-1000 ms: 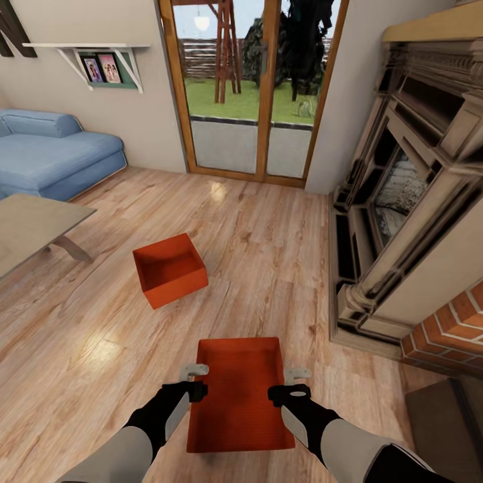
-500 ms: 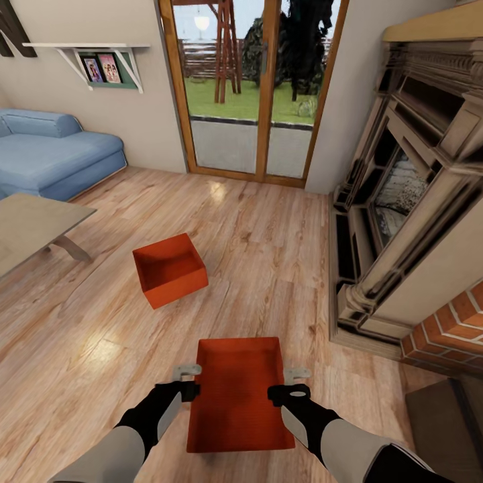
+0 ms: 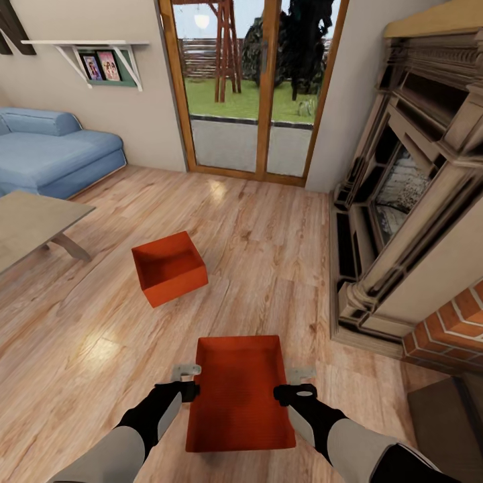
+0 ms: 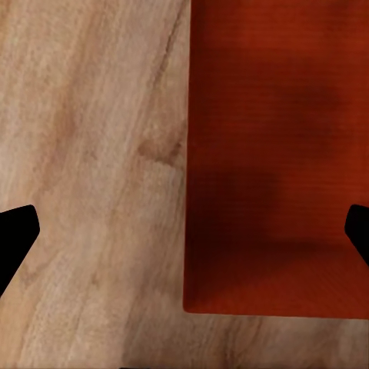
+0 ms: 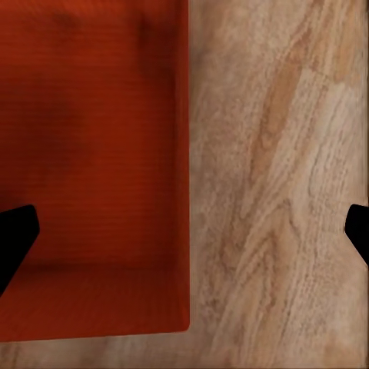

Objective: Move the two storage containers from the living room to the garage. In the garage, place one container on the floor and stack the other container on top of it (either order is fine).

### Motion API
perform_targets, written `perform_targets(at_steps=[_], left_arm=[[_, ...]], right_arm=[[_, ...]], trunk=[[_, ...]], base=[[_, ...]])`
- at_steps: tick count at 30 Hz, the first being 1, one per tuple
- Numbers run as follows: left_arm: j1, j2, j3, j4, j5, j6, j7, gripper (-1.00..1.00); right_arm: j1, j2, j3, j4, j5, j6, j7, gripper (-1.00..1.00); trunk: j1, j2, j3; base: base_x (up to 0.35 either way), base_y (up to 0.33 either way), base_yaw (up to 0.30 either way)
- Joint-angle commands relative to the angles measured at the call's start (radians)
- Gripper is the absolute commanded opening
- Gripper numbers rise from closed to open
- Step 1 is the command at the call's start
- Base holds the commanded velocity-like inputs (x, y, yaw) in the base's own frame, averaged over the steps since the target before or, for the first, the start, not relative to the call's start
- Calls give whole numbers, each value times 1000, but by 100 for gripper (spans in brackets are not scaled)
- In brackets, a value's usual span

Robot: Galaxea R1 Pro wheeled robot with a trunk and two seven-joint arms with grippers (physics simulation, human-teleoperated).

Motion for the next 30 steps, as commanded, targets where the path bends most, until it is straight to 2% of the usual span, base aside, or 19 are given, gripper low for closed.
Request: perform_targets(at_steps=[1, 3, 7, 18, 30], left_arm=[[0, 0, -2, -2, 7, 5, 6, 100], [0, 0, -1, -2, 7, 5, 7, 100], [0, -2, -1, -1, 8, 5, 8, 100], [0, -2, -5, 11, 11, -3, 8, 100], [0, -2, -4, 11, 11, -4, 8, 100]], right_arm=[[0, -8, 9, -2, -5, 6, -5, 100], [0, -23, 9, -2, -4, 6, -2, 100], [-1, -30, 9, -2, -3, 6, -1, 100], [-1, -18, 10, -2, -3, 5, -1, 100], [0, -15, 10, -3, -3, 3, -1, 100]], trunk=[[0, 0, -1], [0, 0, -1], [11, -21, -10], [54, -98, -45], [54, -98, -45]], base=[[0, 0, 0], [0, 0, 0], [0, 0, 0], [0, 0, 0], [0, 0, 0]])
